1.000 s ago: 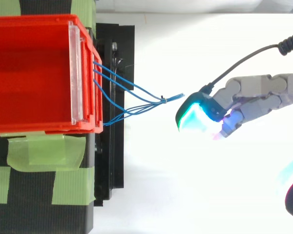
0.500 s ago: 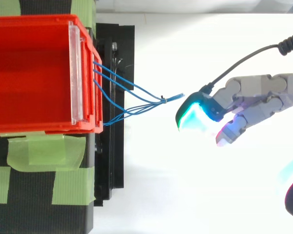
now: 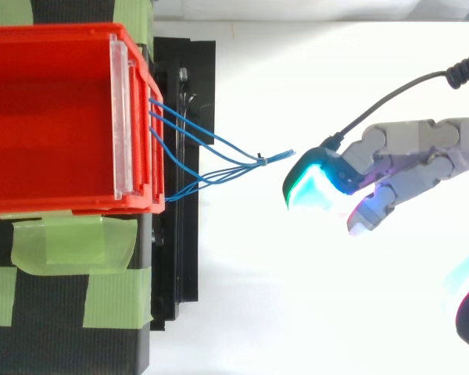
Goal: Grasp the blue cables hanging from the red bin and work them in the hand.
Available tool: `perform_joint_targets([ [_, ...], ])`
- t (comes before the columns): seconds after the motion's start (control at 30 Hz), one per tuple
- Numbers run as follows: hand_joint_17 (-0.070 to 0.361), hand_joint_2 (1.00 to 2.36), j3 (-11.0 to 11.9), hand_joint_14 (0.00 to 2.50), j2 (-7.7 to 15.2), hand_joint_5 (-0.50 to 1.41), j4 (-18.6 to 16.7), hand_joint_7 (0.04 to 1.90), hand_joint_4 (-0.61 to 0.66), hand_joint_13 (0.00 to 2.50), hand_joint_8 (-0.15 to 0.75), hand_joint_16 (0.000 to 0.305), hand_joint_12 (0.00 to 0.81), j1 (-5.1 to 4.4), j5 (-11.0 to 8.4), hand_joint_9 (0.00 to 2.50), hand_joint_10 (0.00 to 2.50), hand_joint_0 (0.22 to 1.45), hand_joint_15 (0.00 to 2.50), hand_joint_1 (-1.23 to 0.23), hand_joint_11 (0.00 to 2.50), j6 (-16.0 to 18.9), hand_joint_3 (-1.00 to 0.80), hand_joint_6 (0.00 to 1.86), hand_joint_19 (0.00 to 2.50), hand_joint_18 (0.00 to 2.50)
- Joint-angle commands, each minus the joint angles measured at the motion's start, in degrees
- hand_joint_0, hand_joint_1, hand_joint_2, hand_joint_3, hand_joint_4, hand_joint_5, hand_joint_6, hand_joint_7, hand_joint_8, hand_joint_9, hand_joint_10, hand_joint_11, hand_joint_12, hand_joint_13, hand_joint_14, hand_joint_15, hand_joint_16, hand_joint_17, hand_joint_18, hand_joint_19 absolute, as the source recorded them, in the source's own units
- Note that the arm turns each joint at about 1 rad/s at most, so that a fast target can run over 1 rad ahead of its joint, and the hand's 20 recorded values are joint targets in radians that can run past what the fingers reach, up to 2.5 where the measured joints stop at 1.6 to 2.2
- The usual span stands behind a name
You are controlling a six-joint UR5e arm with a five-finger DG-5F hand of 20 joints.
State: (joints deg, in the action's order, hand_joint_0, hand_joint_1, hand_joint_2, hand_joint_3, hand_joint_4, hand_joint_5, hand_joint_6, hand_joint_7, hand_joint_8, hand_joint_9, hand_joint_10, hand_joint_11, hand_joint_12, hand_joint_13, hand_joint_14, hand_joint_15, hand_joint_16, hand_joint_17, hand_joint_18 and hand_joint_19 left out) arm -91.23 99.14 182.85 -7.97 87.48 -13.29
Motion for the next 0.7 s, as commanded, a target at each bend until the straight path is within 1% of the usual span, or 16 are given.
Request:
perform_joint_targets([
  [0.0, 0.131, 1.01, 0.0, 0.01, 0.0, -0.15, 0.3, 0.77, 0.32, 0.29, 0.356, 0.058, 0.402, 0.24, -0.03, 0.52, 0.01, 0.86, 0.29, -0.55, 0.43, -0.2, -0.84, 0.01, 0.33, 0.24],
  [0.1, 0.131, 1.01, 0.0, 0.01, 0.0, -0.14, 1.0, 0.77, 0.32, 0.29, 0.355, 0.058, 0.402, 0.24, -0.03, 0.52, 0.01, 0.86, 0.29, -0.55, 0.44, -0.5, -0.84, 0.01, 0.34, 0.25],
  [0.17, 0.131, 1.01, 0.0, 0.01, -0.1, -0.14, 0.8, 0.78, 0.32, 0.29, 0.358, 0.058, 0.402, -0.29, 0.06, 0.52, 0.01, 0.86, 0.29, -0.56, 0.44, -0.1, -0.84, 0.01, 0.34, 0.25],
  [0.27, 0.131, 1.01, 0.6, 0.01, -0.1, -0.14, 0.9, 0.78, 0.32, 0.29, 0.358, 0.058, 0.402, -0.29, 0.15, 0.53, 0.01, 0.86, 0.29, -0.56, 0.44, 0.1, -0.84, 0.01, 0.34, 0.25],
  [0.3, 0.131, 1.01, 1.8, 0.01, -0.1, -0.14, 1.0, 0.78, 0.32, 0.3, 0.358, 0.058, 0.403, -0.38, 0.15, 0.53, 0.01, 0.86, 0.29, -0.56, 0.44, 0.2, -0.83, 0.01, 0.35, 0.26],
  [0.33, 0.131, 1.01, 2.3, 0.01, -0.1, -0.14, 1.0, 0.78, 0.32, 0.3, 0.36, 0.058, 0.403, -0.38, 0.15, 0.53, 0.01, 0.86, 0.29, -0.56, 0.44, 0.2, -0.84, 0.01, 0.35, 0.26],
  [0.37, 0.131, 1.01, 3.5, 0.01, -0.1, -0.13, 1.1, 0.78, 0.33, 0.3, 0.36, 0.058, 0.403, -0.38, 0.23, 0.53, 0.01, 0.86, 0.29, -0.56, 0.45, 0.1, -0.83, 0.01, 0.34, 0.26],
  [0.4, 0.131, 1.01, 4.0, 0.01, -0.1, -0.13, 1.1, 0.78, 0.33, 0.3, 0.362, 0.058, 0.403, -0.38, 0.23, 0.53, 0.01, 0.86, 0.29, -0.56, 0.45, 0.1, -0.83, 0.01, 0.35, 0.26],
  [0.43, 0.131, 1.01, 5.2, 0.01, -0.1, -0.13, 1.0, 0.78, 0.33, 0.3, 0.361, 0.058, 0.403, -0.38, 0.76, 0.53, 0.01, 0.86, 0.29, -0.56, 0.45, 0.1, -0.83, 0.01, 0.34, 0.27],
  [0.6, 0.131, 1.01, 5.2, 0.01, -0.1, -0.12, 0.8, 0.78, 0.33, 0.31, 0.366, 0.058, 0.409, -0.2, 2.17, 0.54, 0.01, 0.86, 0.3, -0.56, 0.46, -0.1, -0.83, 0.01, 0.35, 0.27],
  [0.63, 0.131, 1.01, 5.2, 0.01, 0.0, -0.12, 0.8, 0.78, 0.33, 0.31, 0.366, 0.058, 0.409, -0.2, 2.34, 0.54, 0.01, 0.86, 0.3, -0.56, 0.46, -0.2, -0.83, 0.01, 0.35, 0.27],
  [0.67, 0.131, 1.01, 5.2, 0.01, 0.0, -0.12, 1.0, 0.78, 0.34, 0.31, 0.366, 0.058, 0.409, -0.03, 2.52, 0.54, 0.01, 0.86, 0.3, -0.56, 0.46, -1.1, -0.83, 0.01, 0.36, 0.28],
])
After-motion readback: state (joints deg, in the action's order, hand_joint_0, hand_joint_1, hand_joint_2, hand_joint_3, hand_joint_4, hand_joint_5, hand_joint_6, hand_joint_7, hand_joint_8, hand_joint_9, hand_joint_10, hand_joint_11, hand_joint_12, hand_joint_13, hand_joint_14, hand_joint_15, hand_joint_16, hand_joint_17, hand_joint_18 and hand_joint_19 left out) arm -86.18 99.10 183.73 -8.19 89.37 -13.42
